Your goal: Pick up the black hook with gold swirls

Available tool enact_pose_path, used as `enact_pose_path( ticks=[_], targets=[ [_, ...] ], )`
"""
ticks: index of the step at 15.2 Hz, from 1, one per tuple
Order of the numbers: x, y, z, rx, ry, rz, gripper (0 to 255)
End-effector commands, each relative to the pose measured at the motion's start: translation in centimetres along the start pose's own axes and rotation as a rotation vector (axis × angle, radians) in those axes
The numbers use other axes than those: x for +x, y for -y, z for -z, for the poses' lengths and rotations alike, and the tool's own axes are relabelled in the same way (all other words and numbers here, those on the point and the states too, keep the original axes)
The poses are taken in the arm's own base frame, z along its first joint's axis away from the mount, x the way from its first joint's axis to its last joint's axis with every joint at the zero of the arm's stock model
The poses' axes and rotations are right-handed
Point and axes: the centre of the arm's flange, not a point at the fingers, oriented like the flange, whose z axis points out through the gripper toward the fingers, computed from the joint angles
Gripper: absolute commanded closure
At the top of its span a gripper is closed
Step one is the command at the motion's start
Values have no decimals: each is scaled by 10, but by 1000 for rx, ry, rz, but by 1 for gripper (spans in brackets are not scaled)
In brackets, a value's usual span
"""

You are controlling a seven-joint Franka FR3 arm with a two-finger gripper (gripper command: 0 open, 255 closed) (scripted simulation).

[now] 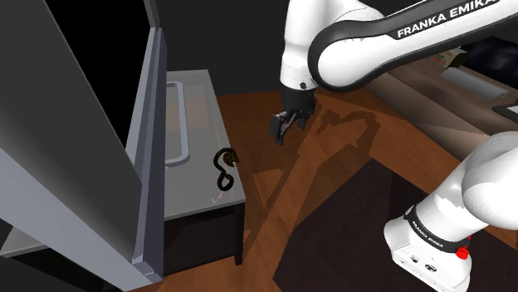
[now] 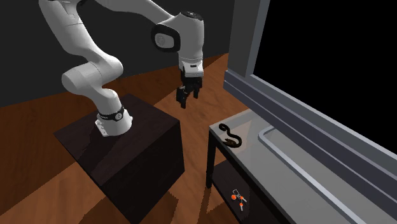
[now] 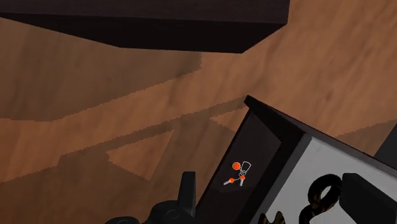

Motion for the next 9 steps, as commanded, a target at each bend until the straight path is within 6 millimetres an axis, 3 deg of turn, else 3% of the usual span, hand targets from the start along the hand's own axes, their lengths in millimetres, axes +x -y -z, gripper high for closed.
enact_pose_path(
  ticks=[1,9],
  targets=[
    [13,16,-18,0,-4,-6,0],
    [67,80,-83,-10,-19,-29,0]
  ],
)
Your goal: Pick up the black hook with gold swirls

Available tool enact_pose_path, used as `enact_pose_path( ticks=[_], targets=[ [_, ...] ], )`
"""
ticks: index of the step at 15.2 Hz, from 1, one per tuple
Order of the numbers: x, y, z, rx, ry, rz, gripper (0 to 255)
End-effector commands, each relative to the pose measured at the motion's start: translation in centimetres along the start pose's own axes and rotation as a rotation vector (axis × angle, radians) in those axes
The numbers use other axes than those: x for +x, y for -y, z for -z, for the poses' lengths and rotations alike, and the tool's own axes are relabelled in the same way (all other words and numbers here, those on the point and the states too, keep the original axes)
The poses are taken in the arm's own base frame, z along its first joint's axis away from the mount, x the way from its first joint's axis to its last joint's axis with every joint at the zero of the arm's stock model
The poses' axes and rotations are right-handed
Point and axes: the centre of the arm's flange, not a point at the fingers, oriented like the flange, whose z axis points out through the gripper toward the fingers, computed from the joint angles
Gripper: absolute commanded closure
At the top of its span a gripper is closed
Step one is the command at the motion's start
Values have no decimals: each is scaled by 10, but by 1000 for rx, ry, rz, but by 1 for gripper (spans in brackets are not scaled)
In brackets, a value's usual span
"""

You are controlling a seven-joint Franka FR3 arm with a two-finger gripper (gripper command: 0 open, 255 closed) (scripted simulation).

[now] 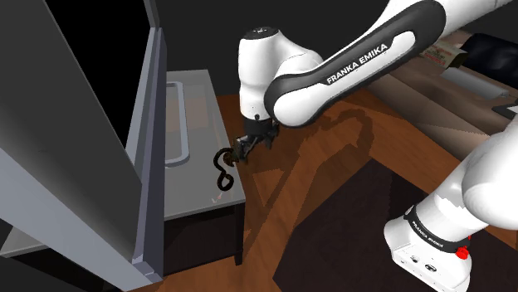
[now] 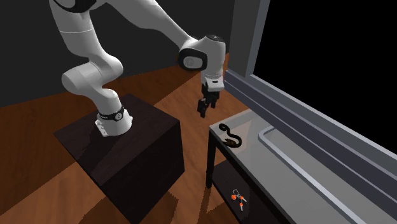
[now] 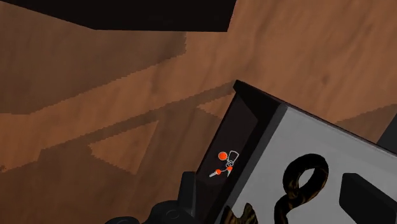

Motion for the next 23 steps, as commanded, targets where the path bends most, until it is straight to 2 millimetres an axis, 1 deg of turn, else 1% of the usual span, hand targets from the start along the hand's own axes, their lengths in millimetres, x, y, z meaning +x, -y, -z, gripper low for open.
enact_pose_path(
  ticks=[1,9,10,17,19,20,23],
  targets=[
    [16,15,-18,-2,-4,-8,0],
    [70,79,-83,-12,-18,-30,0],
    [74,84,-88,-13,-19,-32,0],
    [75,86,-125,-13,-19,-32,0],
    [75,86,-128,-13,-19,-32,0],
    [75,86,-128,-13,-19,-32,255],
    [74,86,-128,-13,-19,-32,255]
  ],
)
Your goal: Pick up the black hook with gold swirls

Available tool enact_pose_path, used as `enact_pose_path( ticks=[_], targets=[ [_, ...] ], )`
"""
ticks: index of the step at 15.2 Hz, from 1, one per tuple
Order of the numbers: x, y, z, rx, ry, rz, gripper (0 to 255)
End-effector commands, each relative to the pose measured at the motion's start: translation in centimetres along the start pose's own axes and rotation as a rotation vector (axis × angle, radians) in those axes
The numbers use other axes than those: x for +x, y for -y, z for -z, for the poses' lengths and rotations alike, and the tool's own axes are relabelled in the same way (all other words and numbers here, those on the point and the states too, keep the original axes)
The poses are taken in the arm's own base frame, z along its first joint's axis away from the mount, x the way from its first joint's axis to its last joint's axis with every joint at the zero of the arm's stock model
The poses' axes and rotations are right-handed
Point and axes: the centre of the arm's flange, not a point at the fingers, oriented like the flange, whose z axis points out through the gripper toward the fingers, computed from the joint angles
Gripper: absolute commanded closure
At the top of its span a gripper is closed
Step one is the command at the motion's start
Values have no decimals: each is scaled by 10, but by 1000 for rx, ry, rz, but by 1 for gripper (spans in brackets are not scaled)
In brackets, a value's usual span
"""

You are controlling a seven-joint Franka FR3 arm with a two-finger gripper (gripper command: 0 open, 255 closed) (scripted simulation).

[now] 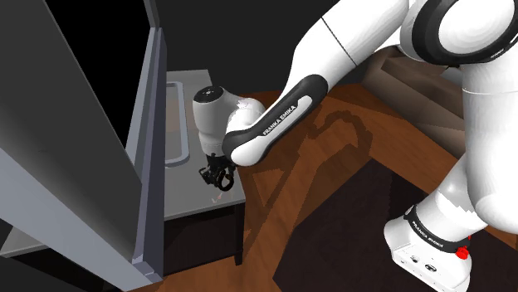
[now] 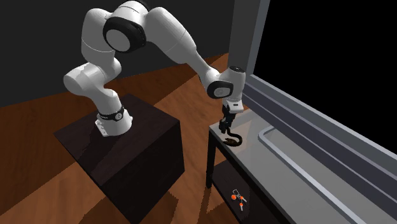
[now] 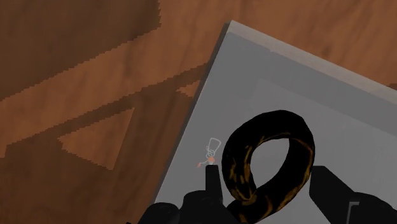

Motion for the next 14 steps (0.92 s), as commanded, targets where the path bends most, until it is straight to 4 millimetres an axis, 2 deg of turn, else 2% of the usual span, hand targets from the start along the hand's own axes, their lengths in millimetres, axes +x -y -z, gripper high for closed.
enact_pose_path(
  ticks=[1,6,14],
  targets=[
    [0,0,-1,0,1,1,255],
    [0,0,-1,0,1,1,255],
    [1,-3,42,0,1,1,255]
  ],
)
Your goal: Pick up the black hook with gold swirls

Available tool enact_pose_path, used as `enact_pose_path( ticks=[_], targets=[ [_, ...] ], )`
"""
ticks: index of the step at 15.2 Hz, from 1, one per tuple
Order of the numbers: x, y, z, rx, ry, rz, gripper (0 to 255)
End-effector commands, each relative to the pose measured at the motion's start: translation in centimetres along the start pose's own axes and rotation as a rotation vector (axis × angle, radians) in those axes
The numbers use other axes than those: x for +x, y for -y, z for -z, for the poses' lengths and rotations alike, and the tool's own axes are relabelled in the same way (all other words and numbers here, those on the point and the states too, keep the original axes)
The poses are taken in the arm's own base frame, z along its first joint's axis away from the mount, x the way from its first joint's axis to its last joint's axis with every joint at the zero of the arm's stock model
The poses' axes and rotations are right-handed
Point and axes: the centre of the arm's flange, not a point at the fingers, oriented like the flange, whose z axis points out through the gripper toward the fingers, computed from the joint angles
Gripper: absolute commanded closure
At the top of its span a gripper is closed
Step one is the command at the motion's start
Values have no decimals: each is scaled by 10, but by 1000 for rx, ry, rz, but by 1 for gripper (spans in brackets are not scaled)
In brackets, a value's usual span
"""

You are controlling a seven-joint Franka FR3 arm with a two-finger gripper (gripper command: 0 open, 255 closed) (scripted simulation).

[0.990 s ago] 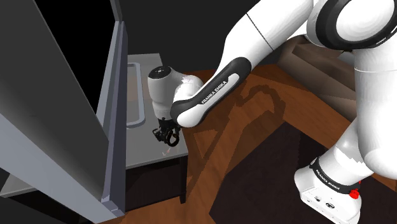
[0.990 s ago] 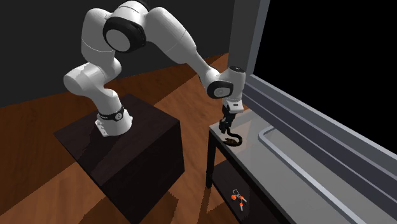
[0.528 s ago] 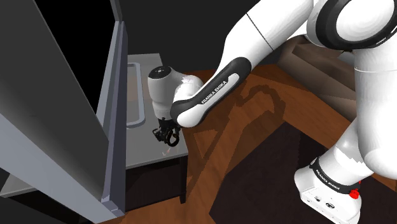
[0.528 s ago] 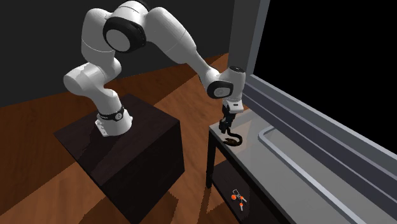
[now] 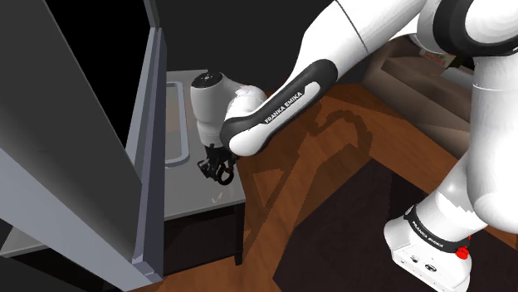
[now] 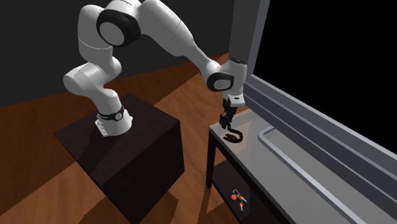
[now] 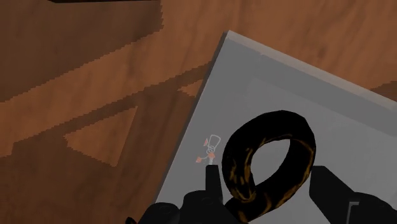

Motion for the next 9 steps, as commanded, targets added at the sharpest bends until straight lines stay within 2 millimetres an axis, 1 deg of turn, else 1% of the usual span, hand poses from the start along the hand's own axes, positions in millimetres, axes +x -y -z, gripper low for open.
enact_pose_path(
  ticks=[1,7,9],
  targets=[
    [1,-1,11,0,0,0,255],
    [2,-3,43,0,0,0,255],
    [2,-4,44,0,0,0,255]
  ],
)
